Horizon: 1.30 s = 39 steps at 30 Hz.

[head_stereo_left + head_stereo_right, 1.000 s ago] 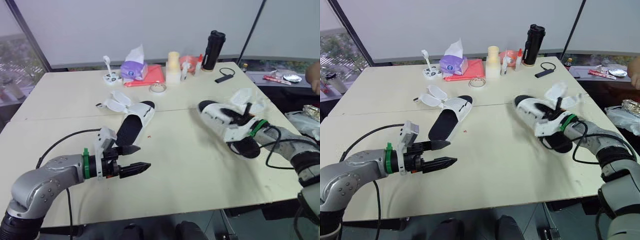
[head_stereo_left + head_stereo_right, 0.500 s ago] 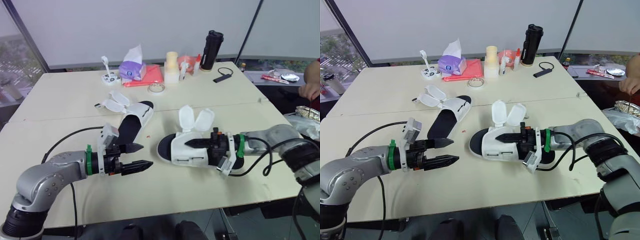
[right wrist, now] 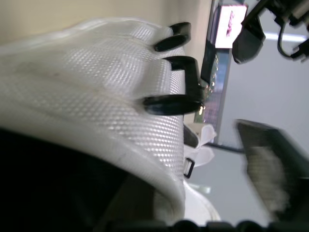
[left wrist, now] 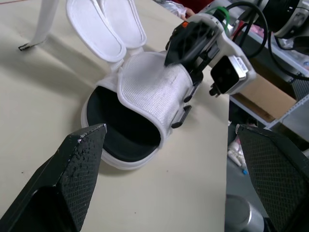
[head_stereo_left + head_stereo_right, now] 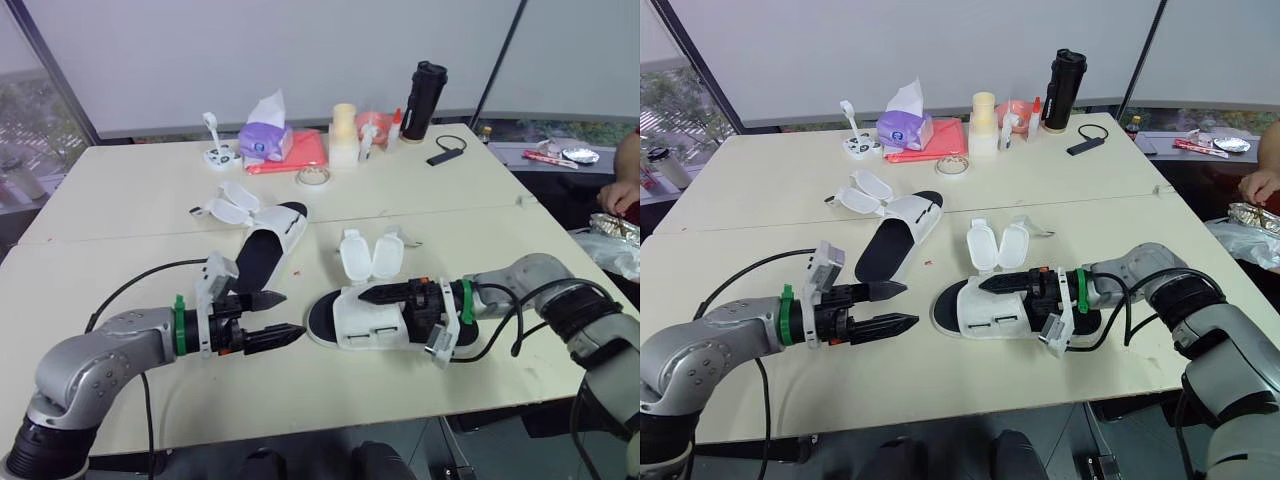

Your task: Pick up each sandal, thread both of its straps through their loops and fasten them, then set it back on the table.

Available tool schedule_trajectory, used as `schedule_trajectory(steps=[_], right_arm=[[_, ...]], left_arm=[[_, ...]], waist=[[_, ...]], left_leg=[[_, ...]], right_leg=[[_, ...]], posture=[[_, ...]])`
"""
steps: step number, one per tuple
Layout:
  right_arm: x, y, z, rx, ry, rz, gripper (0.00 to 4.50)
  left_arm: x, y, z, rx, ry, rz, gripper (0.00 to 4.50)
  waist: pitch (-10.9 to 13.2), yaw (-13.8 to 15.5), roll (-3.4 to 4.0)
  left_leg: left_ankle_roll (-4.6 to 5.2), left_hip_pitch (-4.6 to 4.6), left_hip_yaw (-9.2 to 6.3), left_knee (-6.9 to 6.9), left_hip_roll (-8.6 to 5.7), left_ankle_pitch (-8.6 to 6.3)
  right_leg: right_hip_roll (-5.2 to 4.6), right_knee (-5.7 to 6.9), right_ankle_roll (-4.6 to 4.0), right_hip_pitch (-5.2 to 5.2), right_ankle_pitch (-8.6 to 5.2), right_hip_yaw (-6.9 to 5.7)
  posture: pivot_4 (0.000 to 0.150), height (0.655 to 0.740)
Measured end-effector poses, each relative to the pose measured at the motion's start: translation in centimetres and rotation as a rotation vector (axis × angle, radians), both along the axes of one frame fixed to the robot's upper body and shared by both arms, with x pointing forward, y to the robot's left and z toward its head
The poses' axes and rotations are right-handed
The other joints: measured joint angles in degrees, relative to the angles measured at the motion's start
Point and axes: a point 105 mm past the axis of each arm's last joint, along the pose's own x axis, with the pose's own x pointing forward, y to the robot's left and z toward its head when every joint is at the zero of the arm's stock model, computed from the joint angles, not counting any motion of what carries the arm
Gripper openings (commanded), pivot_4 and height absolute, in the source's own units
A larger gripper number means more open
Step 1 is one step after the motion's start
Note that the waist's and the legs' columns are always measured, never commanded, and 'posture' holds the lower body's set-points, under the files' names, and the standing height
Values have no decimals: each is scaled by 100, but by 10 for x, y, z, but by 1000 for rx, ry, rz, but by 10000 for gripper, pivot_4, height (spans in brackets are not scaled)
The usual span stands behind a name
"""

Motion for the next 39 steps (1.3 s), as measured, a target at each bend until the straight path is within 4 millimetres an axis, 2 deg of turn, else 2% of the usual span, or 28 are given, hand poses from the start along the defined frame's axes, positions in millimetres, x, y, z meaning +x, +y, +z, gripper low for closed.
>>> schedule_trajectory(steps=[4, 9, 12, 16, 19, 20, 25, 30, 35, 39], right_arm=[[2, -9, 0, 49, 13, -75, 44773], [2, -35, 1, 62, -12, -193, 44773], [-5, -47, 4, 111, -26, -253, 45000], [-10, -75, -2, 124, 5, -394, 45000], [0, -89, 17, 221, -12, -520, 45000], [4, -96, 25, 259, -18, -573, 45000], [27, -114, 38, 445, 79, -804, 45000], [50, -100, 30, 541, 306, -911, 45000], [72, -86, 8, 571, 567, -1012, 45000], [86, -81, 0, 588, 655, -1065, 45000]], left_arm=[[13, -9, -8, 0, -35, -5, 45000], [30, -1, -26, 64, -61, -14, 45000], [44, -8, -26, 100, -120, -93, 36727], [56, -15, -32, 146, -163, -177, 17732], [54, -30, -40, 159, -189, -265, 2309], [53, -34, -43, 168, -201, -294, 419], [55, -42, -58, 198, -202, -339, 419], [53, -57, -67, 242, -244, -410, 419], [50, -67, -69, 231, -264, -441, 419], [51, -71, -70, 228, -279, -437, 419]], waist=[[-1, -8, -1], [-1, -16, 1], [-2, 35, 1], [-3, 99, 2], [-3, 84, 2], [-3, 86, 2], [-3, 96, 0], [-4, 110, 1], [-4, 143, 2], [-4, 168, 2]], left_leg=[[0, 1, 0, -1, -4, 0], [1, 0, 1, -4, -4, 0], [2, 0, -7, -2, -5, 0], [3, 1, 11, 1, -10, 0], [4, 3, 14, 2, -10, 0], [4, 4, 13, 2, -9, 0], [6, 7, 13, 7, -8, -1], [7, 8, 12, 10, -8, -1], [6, 7, 10, 11, -10, -1], [6, 2, 5, 17, -14, -1]], right_leg=[[-1, 1, 0, 0, 0, 1], [1, 2, 0, -4, 0, 1], [4, 5, 0, 0, 0, -2], [2, 0, 1, -1, 1, 16], [5, 1, 8, -1, 4, 23], [7, 1, 8, 0, 5, 23], [9, 2, 14, 4, 8, 25], [9, 2, 17, 6, 9, 25], [7, 2, 17, 8, 10, 23], [6, 1, 19, 8, 11, 23]], posture=[[1500, 7400], [1500, 7400], [1500, 7400], [1500, 7400], [1500, 7400], [1500, 7400], [1500, 7400], [1500, 7400], [1500, 7400], [1500, 7400]])
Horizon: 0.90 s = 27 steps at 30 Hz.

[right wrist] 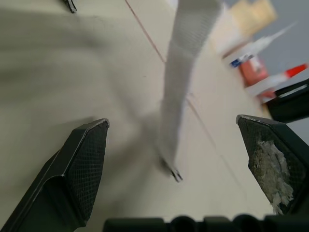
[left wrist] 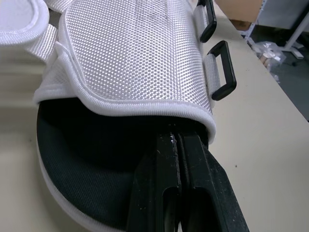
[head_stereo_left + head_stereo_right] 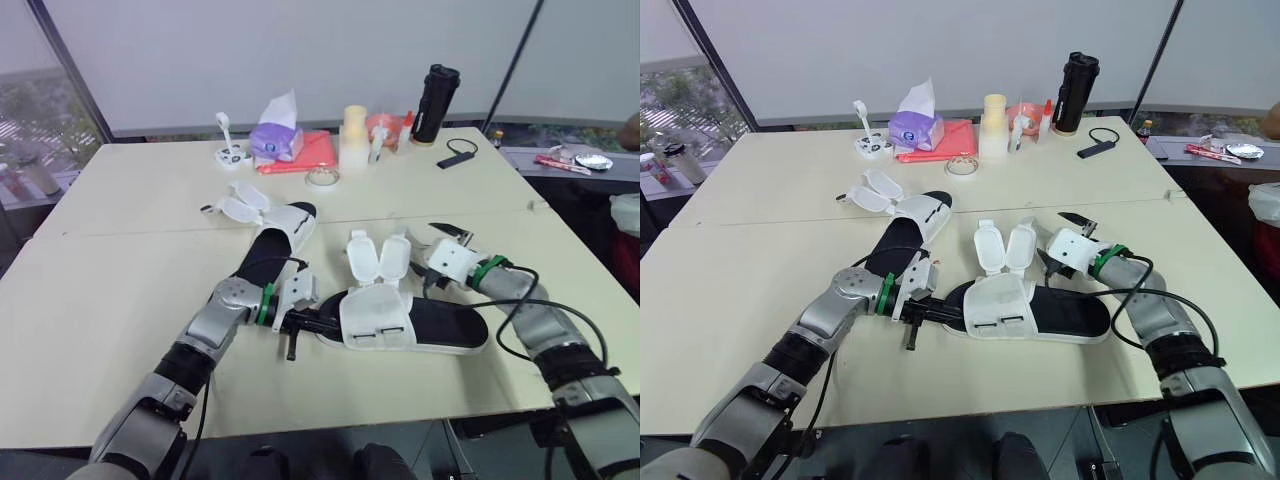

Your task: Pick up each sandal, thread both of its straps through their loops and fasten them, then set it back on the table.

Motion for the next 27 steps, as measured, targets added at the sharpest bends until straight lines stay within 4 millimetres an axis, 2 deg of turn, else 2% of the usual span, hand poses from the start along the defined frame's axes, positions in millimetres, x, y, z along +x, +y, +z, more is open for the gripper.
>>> schedule_trajectory(steps=[2, 5, 7, 9, 12, 16, 19, 21, 24, 26, 27], right_arm=[[7, -1, 2, 15, 11, -23, 45000], [20, -1, 7, 30, 18, -58, 36370], [27, -2, 9, 19, 19, -76, 27047], [29, -2, 9, 0, 17, -73, 15819], [28, -5, 2, -4, 34, -75, 380], [30, -7, -3, -2, 39, -84, 380], [30, -3, 7, -32, -57, -56, 380], [23, 7, 32, -186, -283, 37, 380], [2, 31, 77, -427, -657, 235, 380], [-12, 48, 96, -540, -864, 341, 380], [-23, 57, 98, -616, -975, 415, 380]], left_arm=[[1, 0, 0, 0, -1, 3, 419], [1, 0, 0, -3, -4, 11, 0], [1, 0, 1, -6, -6, 14, 0], [1, 0, 2, -8, -10, 18, 0], [4, 1, 4, -13, -15, 38, 0], [3, 1, 5, -13, -15, 42, 0], [3, 1, 5, -12, -13, 43, 0], [3, 1, 5, -14, -14, 40, 0], [3, 1, 6, -14, -14, 41, 0], [3, 1, 6, -15, -12, 41, 0], [2, 0, 6, -17, -10, 40, 0]], waist=[[0, -13, 0], [-1, -26, 1], [0, -24, 1], [0, -17, 1], [0, -35, 1], [0, -61, 1], [0, -62, 2], [6, -54, 12], [6, -57, 14], [5, -57, 12], [5, -54, 13]], left_leg=[[0, 0, 1, 1, 0, 0], [0, 1, 0, 1, 0, 0], [0, 1, 0, 1, 0, 0], [0, 0, 0, 0, 0, 0], [0, 0, 0, -1, 0, 0], [0, 0, 0, -4, 0, 0], [-1, -1, 1, -6, 0, 0], [-1, -13, 4, -5, -3, 1], [-3, -16, 7, -7, -8, 2], [-4, -14, 6, -8, -8, 2], [-6, -14, 7, -9, -8, 3]], right_leg=[[0, 0, 3, 0, 2, 1], [0, 2, 4, 0, 2, 1], [0, 2, 5, 0, 3, 1], [0, 1, 5, 0, 3, 1], [0, 0, 5, -1, 3, 1], [0, 1, 5, -4, 3, 1], [0, 1, 5, -7, 3, 2], [-3, 6, 5, -22, 3, 4], [-3, 15, 7, -37, 1, 14], [0, 15, 6, -35, 1, 15], [0, 19, 5, -40, 0, 20]], posture=[[1500, 7400], [1500, 7400], [1500, 7400], [1500, 7400], [1500, 7400], [1500, 7400], [1500, 7400], [1500, 7400], [1500, 7400], [1500, 7400], [1500, 7400]])
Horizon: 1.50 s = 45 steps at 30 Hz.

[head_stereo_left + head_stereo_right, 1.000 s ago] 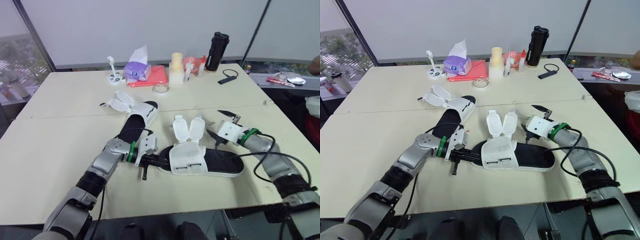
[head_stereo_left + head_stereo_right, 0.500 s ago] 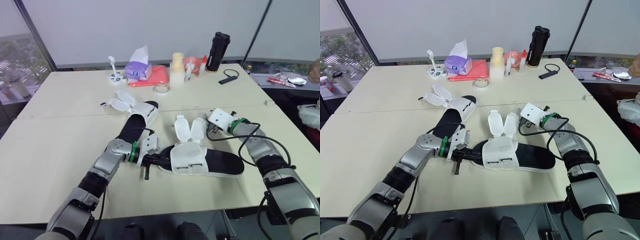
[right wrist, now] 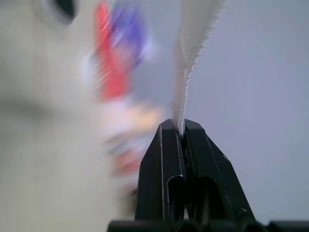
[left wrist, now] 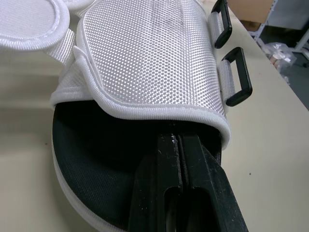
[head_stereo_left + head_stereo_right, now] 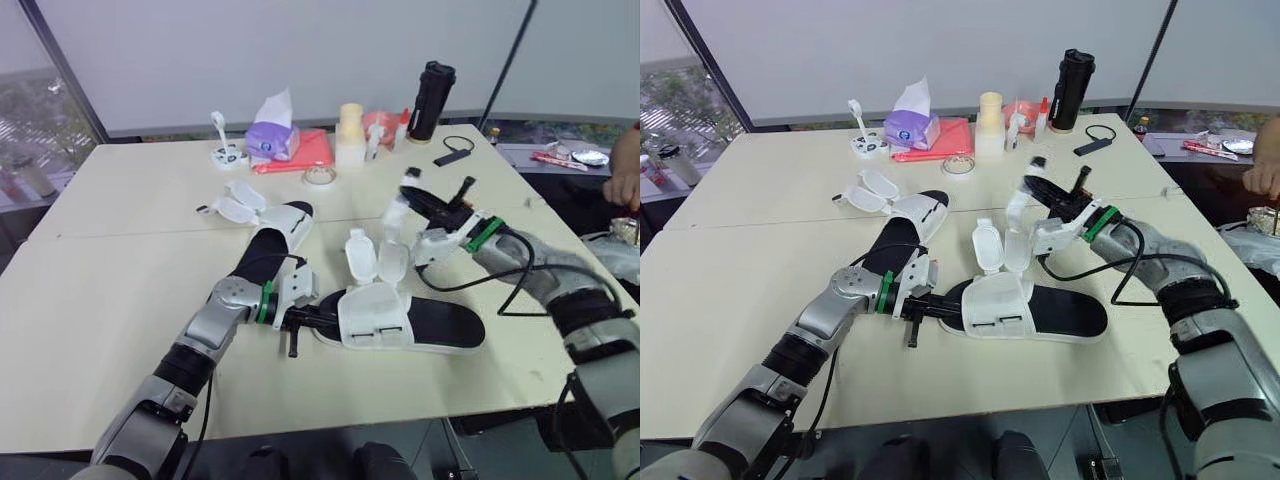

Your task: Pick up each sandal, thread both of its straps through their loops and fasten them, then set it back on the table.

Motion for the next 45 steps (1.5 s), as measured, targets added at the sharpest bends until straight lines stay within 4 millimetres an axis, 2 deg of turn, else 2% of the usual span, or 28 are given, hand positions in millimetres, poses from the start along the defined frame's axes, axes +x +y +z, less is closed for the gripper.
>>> schedule_trajectory(steps=[3, 6, 10, 13, 18, 27, 29, 33, 35, 37, 38, 40, 43, 45], right_arm=[[-36, 26, -4, -177, -227, 230, 380], [-62, 36, -20, -234, -265, 375, 380], [-79, 36, -30, -246, -266, 437, 380], [-87, 32, -31, -228, -254, 430, 8971], [-109, 32, -29, -204, -265, 428, 33743], [-150, 18, -39, -177, -129, 365, 33743], [-151, 10, -44, -134, -48, 304, 33743], [-114, -31, -35, 190, 192, -24, 33743], [-94, -55, -31, 521, 419, -169, 33743], [-84, -67, -37, 909, 745, -209, 33743], [-84, -65, -43, 1048, 906, -190, 33743], [-90, -51, -50, 1197, 1185, -125, 33743], [-108, -27, -52, 1252, 1493, -28, 33743], [-130, -6, -61, 1228, 1752, 26, 33743]], left_arm=[[-1, -1, 0, 0, 12, 3, 0], [-1, -2, 0, 0, 26, 9, 0], [-1, -1, 0, 1, 36, 16, 0], [-1, -1, 0, 1, 49, 19, 0], [-1, 0, 0, -4, 85, 27, 0], [2, 2, 0, 5, 101, 25, 0], [2, 3, 0, 7, 102, 26, 0], [2, 3, -1, 8, 105, 29, 0], [2, 3, -1, 8, 111, 30, 0], [1, 3, -2, 10, 122, 25, 0], [0, 4, -2, 10, 124, 20, 0], [-2, 4, -3, 10, 128, 15, 0], [-3, 3, -3, 8, 127, 11, 0], [-3, 2, -3, 7, 126, 9, 0]], waist=[[0, 21, 0], [-1, 26, -1], [-1, 16, -1], [-1, 16, -1], [-1, 12, -2], [-3, 30, -5], [-3, 23, -8], [-1, -5, -18], [1, -2, -22], [0, 8, -21], [0, 11, -20], [0, 28, -19], [-1, 45, -18], [0, 57, -21]], left_leg=[[-7, -3, 0, -6, -8, 4], [-7, -3, 2, -4, -11, 4], [-6, -1, 5, -4, -10, 4], [-5, -1, 4, -4, -10, 4], [-4, 3, 2, -3, -10, 3], [-2, 7, -4, 1, -11, 2], [-2, 12, -3, 5, -11, 2], [0, 37, -2, 8, -10, 2], [5, 46, -10, 7, -7, 0], [16, 61, -15, 4, -6, -7], [21, 65, -19, 2, -4, -10], [26, 65, -18, 3, -4, -13], [28, 64, -18, 3, -5, -14], [33, 58, -24, 5, -5, -17]], right_leg=[[2, 2, 0, -7, -1, 15], [2, 1, 1, -3, -1, 25], [2, 2, 2, -2, -1, 29], [2, 1, 2, 0, -1, 30], [3, 1, 2, 5, -1, 31], [6, -3, 4, 20, -3, 32], [6, -4, 4, 28, -2, 33], [6, -8, 4, 58, -2, 36], [10, -12, 5, 72, -2, 33], [10, -17, 5, 89, -2, 32], [11, -21, 5, 94, -2, 30], [10, -22, 5, 94, -3, 30], [9, -26, 6, 96, -4, 29], [10, -32, 8, 97, -5, 25]], posture=[[1500, 7400], [1500, 7400], [1500, 7400], [1500, 7400], [1500, 7400], [1500, 7400], [1500, 7400], [1500, 7400], [1500, 7400], [1500, 7400], [1500, 7400], [1500, 7400], [1500, 7400], [1500, 7400]])
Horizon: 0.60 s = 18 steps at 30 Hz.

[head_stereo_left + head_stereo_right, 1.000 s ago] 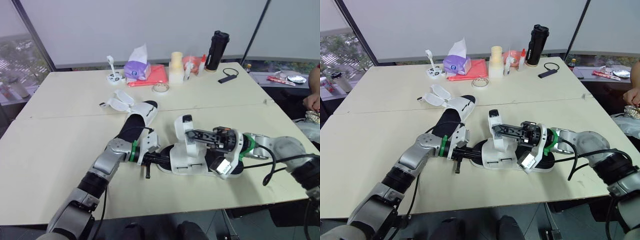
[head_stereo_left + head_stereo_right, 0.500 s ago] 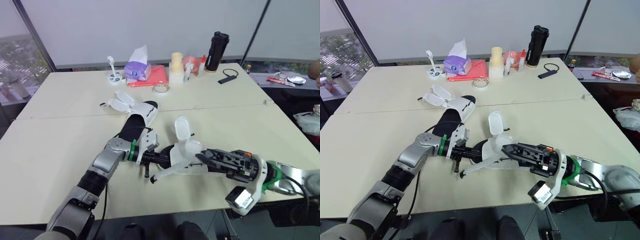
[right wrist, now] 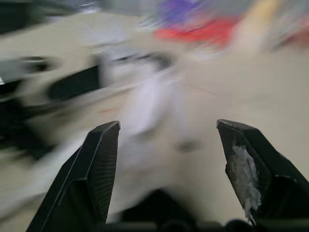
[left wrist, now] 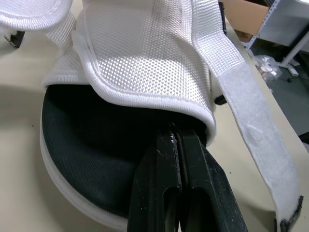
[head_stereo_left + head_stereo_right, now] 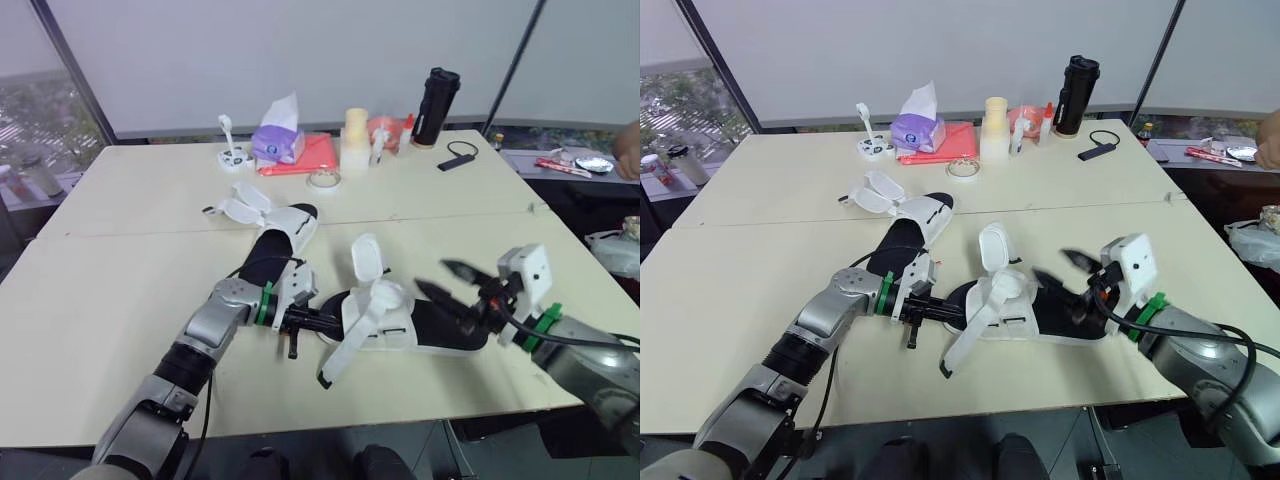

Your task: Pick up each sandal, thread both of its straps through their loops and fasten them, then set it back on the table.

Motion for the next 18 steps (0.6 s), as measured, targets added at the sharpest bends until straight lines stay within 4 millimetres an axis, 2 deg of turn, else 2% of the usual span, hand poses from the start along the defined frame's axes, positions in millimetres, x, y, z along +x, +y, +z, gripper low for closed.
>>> schedule_trajectory(steps=[3, 8, 12, 18], right_arm=[[-45, 25, -22, 110, 305, 202, 33743], [-77, 41, -42, 233, 541, 298, 33743], [-72, 54, -44, 263, 520, 306, 33743], [-39, 65, -64, 241, 488, 236, 33743]], left_arm=[[0, -2, 0, -5, -9, -4, 0], [-1, -4, -1, -15, -13, 9, 0], [-4, -5, -2, -19, -15, 13, 0], [-5, -6, -2, -25, -11, 26, 0]], waist=[[0, 9, -4], [-1, -17, -9], [-2, -21, -10], [-4, -9, -15]], left_leg=[[7, -10, -4, 2, -2, -4], [8, -16, -2, 13, -3, -5], [8, -15, -3, 13, -2, -5], [8, -20, -2, 13, -3, -5]], right_leg=[[-1, -8, 8, 0, -5, 1], [0, -10, 10, -2, -5, 3], [4, -9, 12, -5, -7, 2], [2, -9, 15, -10, -8, 2]], posture=[[1500, 7400], [1500, 7400], [1500, 7400], [1500, 7400]])
